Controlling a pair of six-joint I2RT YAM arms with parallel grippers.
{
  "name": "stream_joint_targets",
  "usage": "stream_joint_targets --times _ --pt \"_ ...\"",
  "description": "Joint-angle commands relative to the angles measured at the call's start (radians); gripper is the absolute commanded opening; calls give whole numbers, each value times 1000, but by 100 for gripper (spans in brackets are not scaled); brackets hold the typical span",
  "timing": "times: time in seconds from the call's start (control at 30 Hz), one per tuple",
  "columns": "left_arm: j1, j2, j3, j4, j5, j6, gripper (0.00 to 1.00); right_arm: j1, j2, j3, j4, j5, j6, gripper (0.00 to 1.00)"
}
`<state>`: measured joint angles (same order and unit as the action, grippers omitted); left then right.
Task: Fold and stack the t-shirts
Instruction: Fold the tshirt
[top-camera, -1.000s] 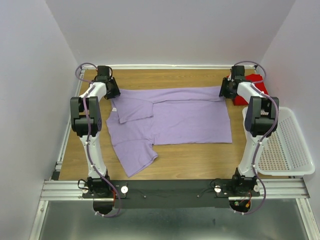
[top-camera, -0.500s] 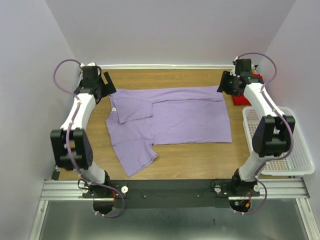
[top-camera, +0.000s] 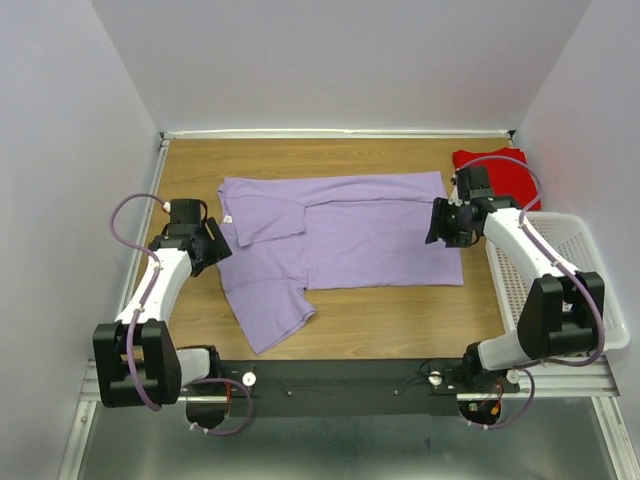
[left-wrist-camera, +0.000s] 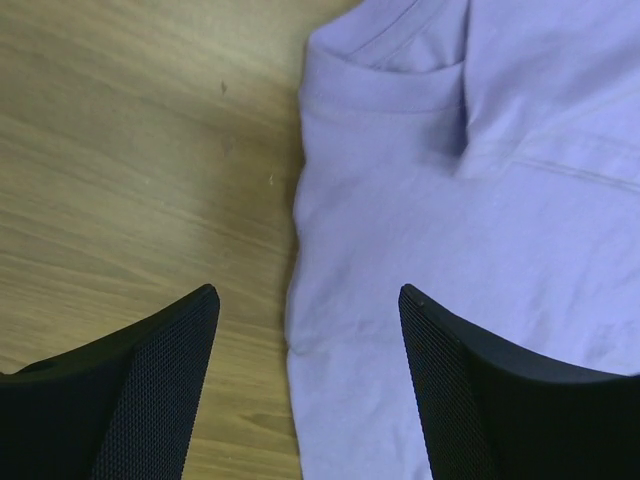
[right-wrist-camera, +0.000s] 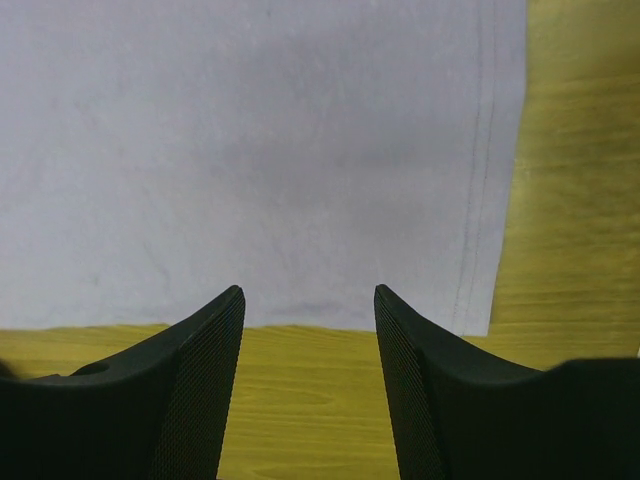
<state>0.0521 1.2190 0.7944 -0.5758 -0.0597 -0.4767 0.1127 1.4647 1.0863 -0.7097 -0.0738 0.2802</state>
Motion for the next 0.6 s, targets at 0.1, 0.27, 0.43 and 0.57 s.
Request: stream_joint_targets --times 0.1,0.27,0.43,0.57 --pt "3 28 43 60 23 -22 76 24 20 -25 12 -24 5 61" --pt "-26 151 167 135 44 -7 73 45 100 55 52 -8 20 60" --pt "-81 332 324 163 51 35 73 73 241 202 67 38 31 60" --pt "-127 459 445 195 41 55 72 82 341 271 72 68 33 60"
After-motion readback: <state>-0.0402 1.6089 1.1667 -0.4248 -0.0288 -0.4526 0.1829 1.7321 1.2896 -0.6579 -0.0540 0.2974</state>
